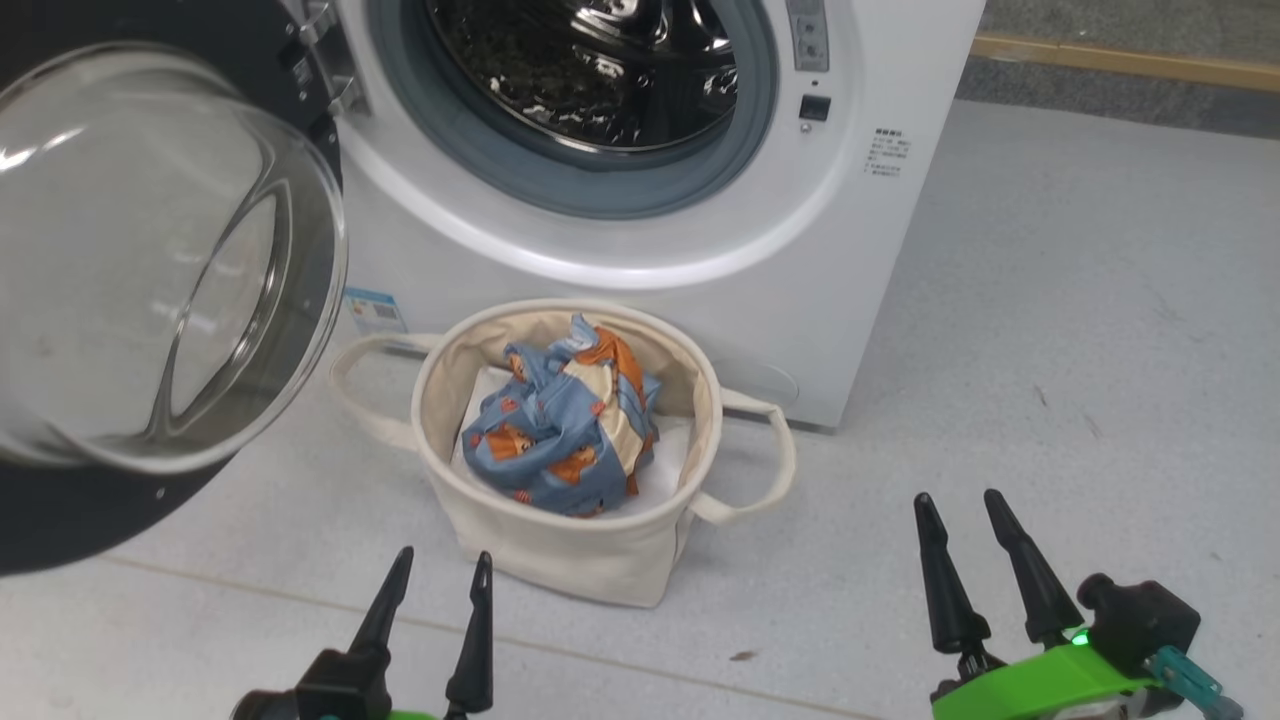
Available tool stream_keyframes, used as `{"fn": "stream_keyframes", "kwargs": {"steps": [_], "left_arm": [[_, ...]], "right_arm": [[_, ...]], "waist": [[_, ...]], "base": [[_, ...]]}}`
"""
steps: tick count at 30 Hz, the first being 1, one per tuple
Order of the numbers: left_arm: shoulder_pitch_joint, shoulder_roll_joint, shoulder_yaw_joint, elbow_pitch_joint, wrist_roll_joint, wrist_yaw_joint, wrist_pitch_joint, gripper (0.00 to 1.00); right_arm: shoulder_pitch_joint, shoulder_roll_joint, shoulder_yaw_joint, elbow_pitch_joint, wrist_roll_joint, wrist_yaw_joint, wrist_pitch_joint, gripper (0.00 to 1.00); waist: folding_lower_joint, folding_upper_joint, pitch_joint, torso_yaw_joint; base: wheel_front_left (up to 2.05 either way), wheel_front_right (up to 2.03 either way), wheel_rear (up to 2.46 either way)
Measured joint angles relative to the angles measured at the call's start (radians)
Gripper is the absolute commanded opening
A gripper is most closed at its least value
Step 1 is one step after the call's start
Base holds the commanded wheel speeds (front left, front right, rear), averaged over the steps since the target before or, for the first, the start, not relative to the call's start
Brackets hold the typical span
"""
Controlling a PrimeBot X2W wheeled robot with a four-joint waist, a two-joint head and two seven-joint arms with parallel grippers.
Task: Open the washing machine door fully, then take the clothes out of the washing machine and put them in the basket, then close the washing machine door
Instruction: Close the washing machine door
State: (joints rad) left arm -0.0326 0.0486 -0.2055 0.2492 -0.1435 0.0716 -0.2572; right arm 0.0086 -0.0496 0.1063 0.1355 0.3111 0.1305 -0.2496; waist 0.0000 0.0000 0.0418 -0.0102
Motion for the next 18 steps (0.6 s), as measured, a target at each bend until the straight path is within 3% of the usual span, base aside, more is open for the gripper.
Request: {"fn": "stream_keyframes", "kwargs": {"steps": [9, 18], "left_arm": [[-0.008, 0.0, -0.009, -0.002, -0.001, 0.009, 0.0, 1.0], [-0.016, 0.0, -0.017, -0.027, -0.001, 0.025, 0.0, 1.0]], "right_arm": [[-0.004, 0.0, 0.001, -0.002, -0.002, 0.0, 0.0, 1.0], [-0.017, 0.0, 0.048, -0.013, -0.004, 0.0, 0.0, 1.0]], "waist": [[0.0, 0.0, 0.019, 0.041], [0.0, 0.0, 0.028, 0.153]], "base": [[-0.47, 0.47, 0.0], [0.0, 0.0, 0.0]]}}
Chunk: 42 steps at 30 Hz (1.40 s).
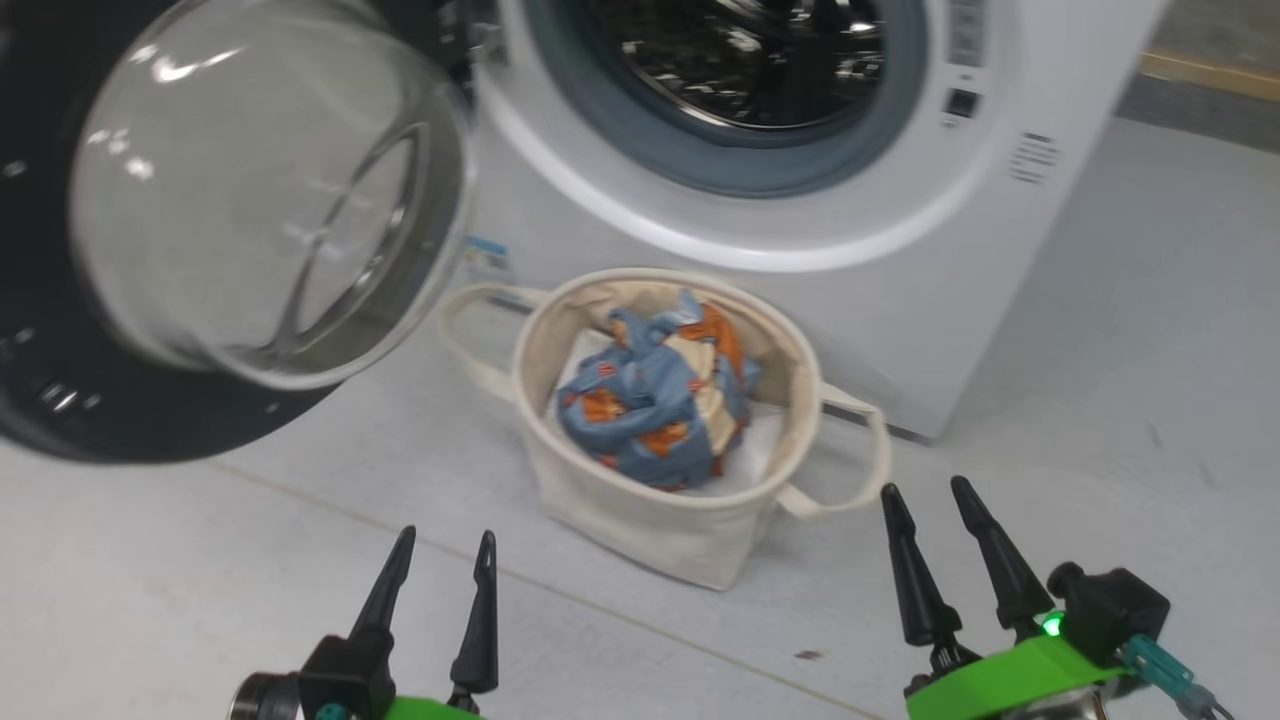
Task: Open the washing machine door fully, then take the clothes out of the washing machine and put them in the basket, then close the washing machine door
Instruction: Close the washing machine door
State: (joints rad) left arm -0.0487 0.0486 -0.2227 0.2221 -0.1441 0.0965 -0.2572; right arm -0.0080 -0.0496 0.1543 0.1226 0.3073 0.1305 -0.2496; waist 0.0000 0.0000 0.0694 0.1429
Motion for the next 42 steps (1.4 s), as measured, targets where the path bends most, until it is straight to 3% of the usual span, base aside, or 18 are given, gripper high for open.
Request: {"fn": "stream_keyframes", "kwargs": {"steps": [13, 20, 26, 42], "left_arm": [[0.001, 0.0, 0.011, -0.05, 0.0, 0.019, 0.0, 1.0], [0.006, 0.0, 0.021, -0.061, -0.003, 0.02, 0.0, 1.0], [0.01, 0.0, 0.027, -0.065, -0.003, 0.017, 0.0, 1.0], [0.01, 0.0, 0.004, -0.057, -0.003, 0.017, 0.0, 1.0]], "right_arm": [[-0.02, 0.0, 0.086, -0.015, -0.016, 0.0, 0.0, 1.0], [-0.02, 0.0, 0.113, -0.016, -0.016, 0.0, 0.0, 1.0], [-0.019, 0.0, 0.122, -0.017, -0.016, 0.0, 0.0, 1.0], [-0.019, 0.0, 0.123, -0.015, -0.007, 0.0, 0.0, 1.0]], "waist": [[0.0, 0.0, 0.014, 0.235], [0.0, 0.0, 0.004, 0.329], [0.0, 0.0, -0.002, 0.354], [0.0, 0.0, 0.0, 0.344]], "base": [[0.0, 0.0, 0.0], [0.0, 0.0, 0.0], [0.0, 0.0, 0.0], [0.0, 0.0, 0.0]]}}
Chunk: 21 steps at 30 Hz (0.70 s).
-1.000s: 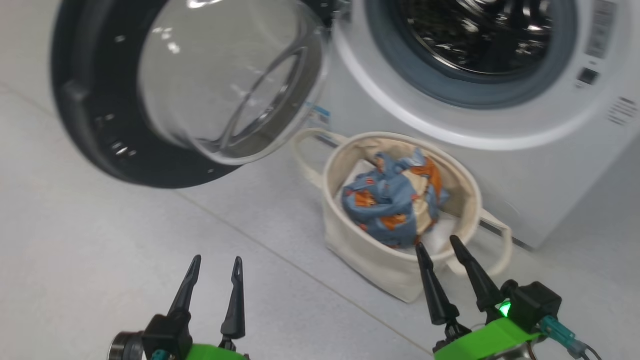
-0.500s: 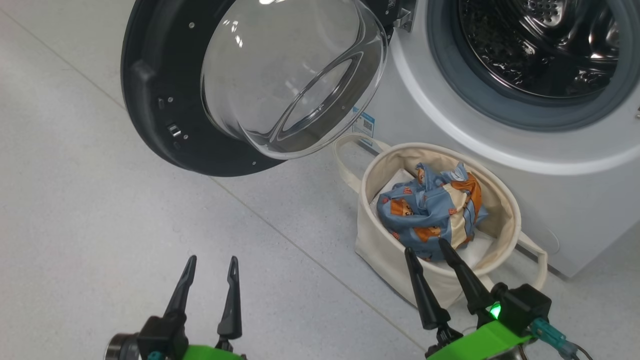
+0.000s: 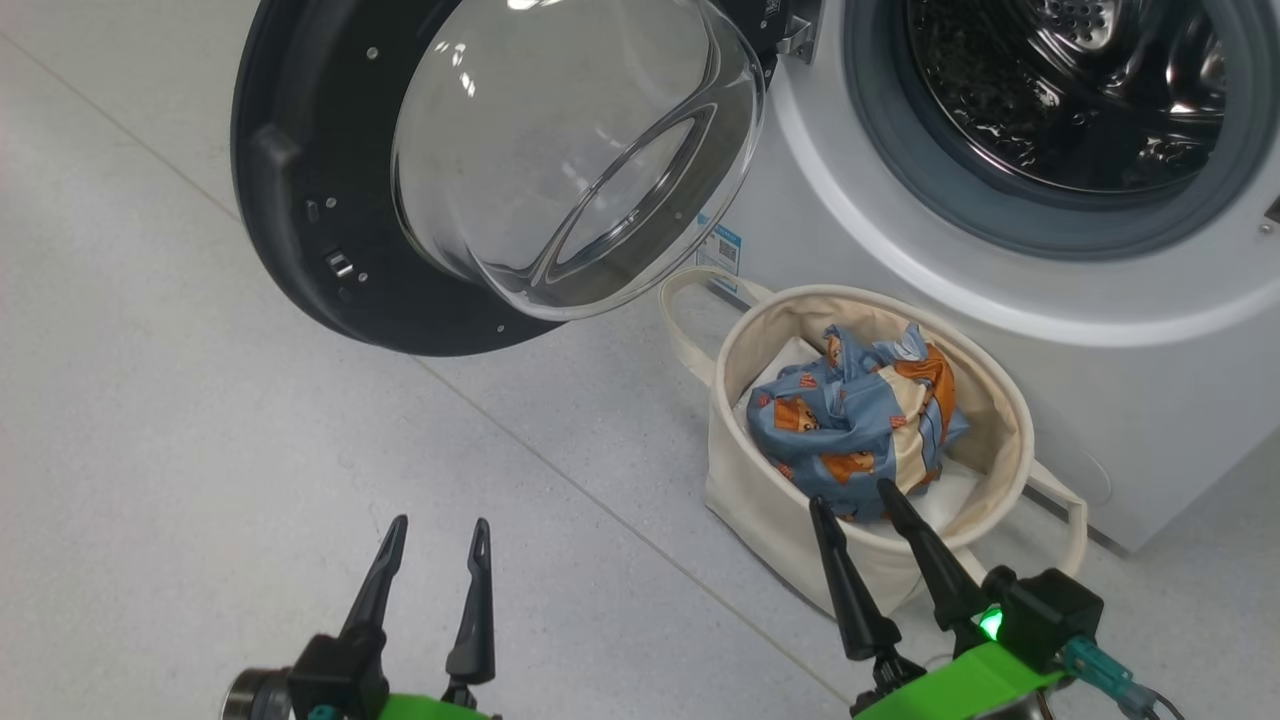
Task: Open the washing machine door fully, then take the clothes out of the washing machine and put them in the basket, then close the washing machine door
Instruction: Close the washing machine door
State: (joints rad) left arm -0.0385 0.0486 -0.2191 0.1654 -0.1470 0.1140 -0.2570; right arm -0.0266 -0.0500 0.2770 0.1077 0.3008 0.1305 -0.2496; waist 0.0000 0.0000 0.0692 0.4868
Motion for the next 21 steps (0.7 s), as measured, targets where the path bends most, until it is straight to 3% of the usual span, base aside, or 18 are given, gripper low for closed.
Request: {"fn": "stream_keyframes", "kwargs": {"steps": [21], "left_arm": [[0.0, 0.0, 0.004, 0.002, 0.0, 0.001, 0.0, 1.0]], "right_arm": [[0.002, 0.0, 0.001, 0.004, 0.0, 0.0, 0.0, 1.0]], "waist": [[0.0, 0.0, -0.011, -0.003]], "base": [[0.0, 0.0, 0.0]]}}
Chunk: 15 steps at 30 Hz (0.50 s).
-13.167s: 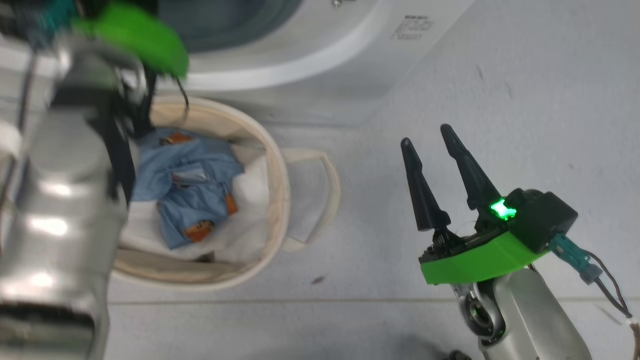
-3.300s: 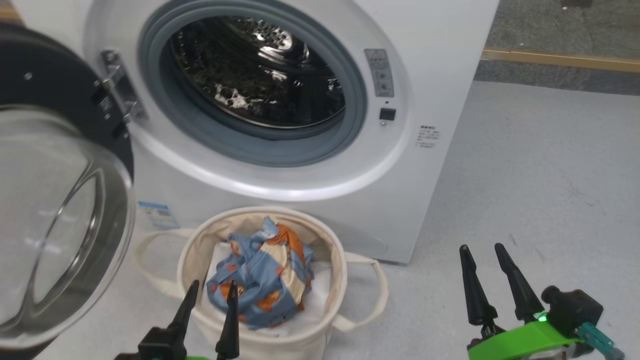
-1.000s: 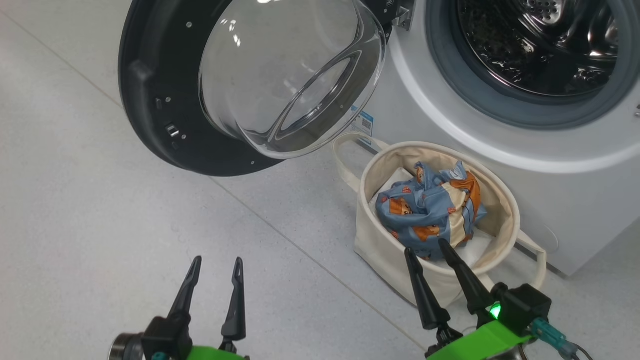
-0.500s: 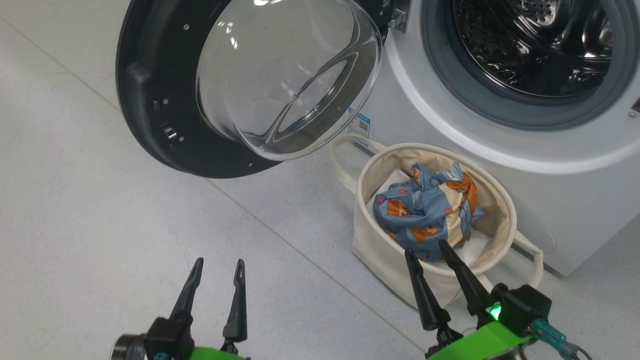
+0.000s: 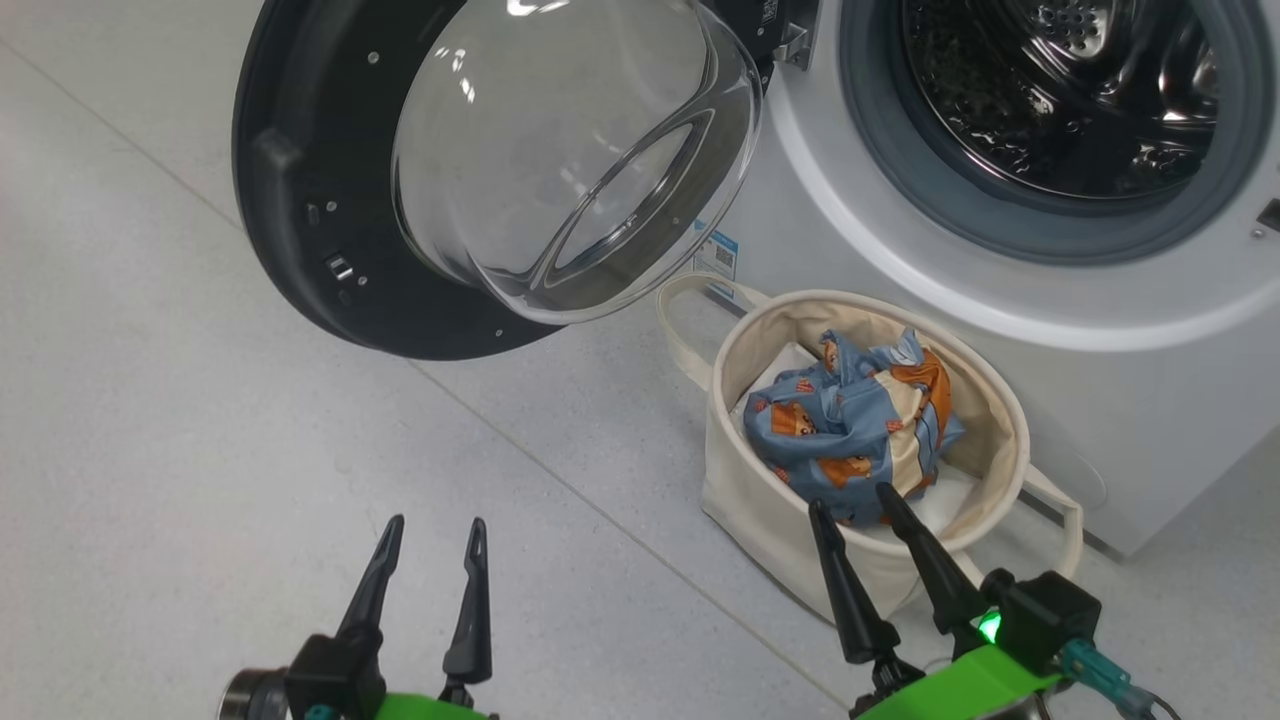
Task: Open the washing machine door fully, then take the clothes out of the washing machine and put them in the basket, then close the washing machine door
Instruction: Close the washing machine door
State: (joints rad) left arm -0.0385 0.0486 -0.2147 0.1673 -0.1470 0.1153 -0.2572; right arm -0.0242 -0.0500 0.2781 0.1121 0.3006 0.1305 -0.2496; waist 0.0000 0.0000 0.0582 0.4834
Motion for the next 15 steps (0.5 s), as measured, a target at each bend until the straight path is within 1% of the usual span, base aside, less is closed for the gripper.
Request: {"fn": "stream_keyframes", "kwargs": {"steps": [4, 5, 8, 10, 15], "left_arm": [[0.0, 0.0, 0.01, -0.018, 0.003, -0.009, 0.0, 1.0], [0.0, 0.0, 0.018, -0.033, 0.003, -0.017, 0.0, 0.0], [0.0, 0.0, 0.066, -0.086, 0.003, -0.042, 0.0, 0.0], [0.0, 0.001, 0.108, -0.124, 0.002, -0.069, 0.0, 0.0], [-0.008, 0.014, 0.252, -0.226, -0.063, -0.174, 0.0, 0.0]], "right_arm": [[0.006, 0.0, 0.004, 0.001, 0.0, 0.0, 0.0, 1.0], [0.006, 0.0, 0.005, 0.001, 0.0, 0.0, 0.0, 1.0], [0.008, 0.0, 0.006, 0.002, 0.0, 0.0, 0.0, 1.0], [0.008, 0.0, 0.006, 0.002, -0.002, 0.0, 0.0, 1.0], [0.008, 0.0, -0.002, 0.011, -0.012, 0.0, 0.0, 1.0]], "waist": [[0.0, 0.0, -0.002, -0.001], [0.0, 0.0, -0.002, -0.001], [0.0, 0.0, 0.002, -0.004], [0.0, 0.0, 0.008, -0.006], [0.0, 0.0, 0.035, -0.013]], "base": [[0.0, 0.0, 0.0], [0.0, 0.0, 0.0], [0.0, 0.0, 0.0], [0.0, 0.0, 0.0], [0.0, 0.0, 0.0]]}}
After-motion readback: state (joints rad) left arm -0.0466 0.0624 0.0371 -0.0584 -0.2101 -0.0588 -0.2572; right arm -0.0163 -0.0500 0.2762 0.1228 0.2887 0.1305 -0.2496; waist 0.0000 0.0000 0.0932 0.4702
